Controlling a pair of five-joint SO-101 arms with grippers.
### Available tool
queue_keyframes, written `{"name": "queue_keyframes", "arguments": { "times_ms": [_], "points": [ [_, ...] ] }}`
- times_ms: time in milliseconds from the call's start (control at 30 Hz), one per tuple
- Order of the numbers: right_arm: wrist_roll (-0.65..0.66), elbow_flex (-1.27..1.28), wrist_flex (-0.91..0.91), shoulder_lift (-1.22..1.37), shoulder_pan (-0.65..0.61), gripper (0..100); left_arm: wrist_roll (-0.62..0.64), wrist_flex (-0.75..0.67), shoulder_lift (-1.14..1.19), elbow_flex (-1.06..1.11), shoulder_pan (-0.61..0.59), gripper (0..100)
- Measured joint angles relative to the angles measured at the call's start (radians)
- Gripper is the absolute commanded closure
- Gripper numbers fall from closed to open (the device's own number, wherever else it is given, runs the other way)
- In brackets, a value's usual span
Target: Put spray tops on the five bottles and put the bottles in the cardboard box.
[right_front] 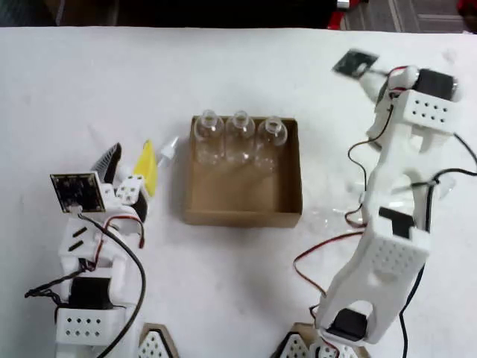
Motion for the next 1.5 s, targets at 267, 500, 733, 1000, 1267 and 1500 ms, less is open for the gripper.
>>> {"name": "queue_keyframes", "arguments": {
  "times_ms": [267, 500, 733, 1000, 1267, 1500],
  "points": [
    [-0.301, 0.000, 0.006, -0.288, -0.063, 98.3, 0.000, 0.000, 0.000, 0.000, 0.000, 83],
    [-0.496, 0.107, 0.009, -0.548, -0.164, 98.3, 0.000, 0.000, 0.000, 0.000, 0.000, 83],
    [-0.640, 0.430, -0.026, -0.891, -0.410, 98.4, 0.000, 0.000, 0.000, 0.000, 0.000, 83],
    [-0.919, 0.841, -0.348, -1.240, -0.667, 98.1, 0.000, 0.000, 0.000, 0.000, 0.000, 83],
    [-1.068, 1.379, -0.864, -1.386, -0.818, 98.3, 0.000, 0.000, 0.000, 0.000, -0.014, 83],
    [-1.077, 1.829, -1.361, -1.504, -0.934, 98.3, 0.000, 0.000, 0.000, 0.000, -0.020, 82]
  ]
}}
